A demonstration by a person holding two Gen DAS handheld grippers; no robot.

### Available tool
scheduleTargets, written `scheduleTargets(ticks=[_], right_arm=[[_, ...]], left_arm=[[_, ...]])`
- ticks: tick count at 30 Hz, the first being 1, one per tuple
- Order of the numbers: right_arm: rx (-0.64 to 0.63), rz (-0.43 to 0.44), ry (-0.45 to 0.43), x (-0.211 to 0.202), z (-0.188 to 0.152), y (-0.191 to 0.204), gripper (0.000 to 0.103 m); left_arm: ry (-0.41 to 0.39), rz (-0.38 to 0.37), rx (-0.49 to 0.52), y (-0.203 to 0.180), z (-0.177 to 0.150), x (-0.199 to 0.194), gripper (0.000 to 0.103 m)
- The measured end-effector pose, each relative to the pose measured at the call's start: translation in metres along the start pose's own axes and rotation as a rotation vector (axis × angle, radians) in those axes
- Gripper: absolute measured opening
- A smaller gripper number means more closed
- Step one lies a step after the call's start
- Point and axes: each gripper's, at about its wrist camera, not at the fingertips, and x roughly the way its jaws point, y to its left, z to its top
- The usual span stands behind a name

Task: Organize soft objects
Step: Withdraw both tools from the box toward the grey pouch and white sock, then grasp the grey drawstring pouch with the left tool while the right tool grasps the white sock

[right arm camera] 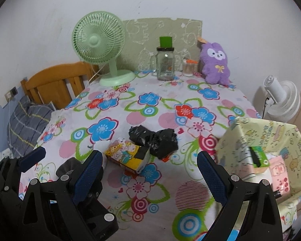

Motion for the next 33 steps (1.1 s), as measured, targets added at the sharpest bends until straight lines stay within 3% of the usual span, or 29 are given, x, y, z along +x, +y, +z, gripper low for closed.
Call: scheduleTargets(ticks=[10, 19, 21, 27, 33], right_arm=[[-0.022, 0.017, 0.064, 0.029, -0.007, 0.016, 0.097], [-0.035, 0.025, 0.126, 0.053, -0.01, 0.03, 0.097], [-0.039, 0.027, 0.139, 0.058, -0.01, 0.032, 0.097], [-0.061, 0.053, 0.173, 0.069, -0.011, 0.043, 0.096], [-0.064, 0.079, 0.233, 0.082, -0.017, 0.053, 0.08]], left_arm=[[0.09, -0.001, -0.045, 0.022, -0.011, 0.031, 0.093], [0.154, -0.016, -0.087, 0.039, -0.018, 0.051, 0.068], [0.155, -0.004, -0.092, 0.042, -0.019, 0.054, 0.059], [0.163, -0.026, -0.102, 0.048, -0.022, 0.058, 0.054], [0.159, -0.026, -0.045, 0.042, -0.026, 0.06, 0.053]])
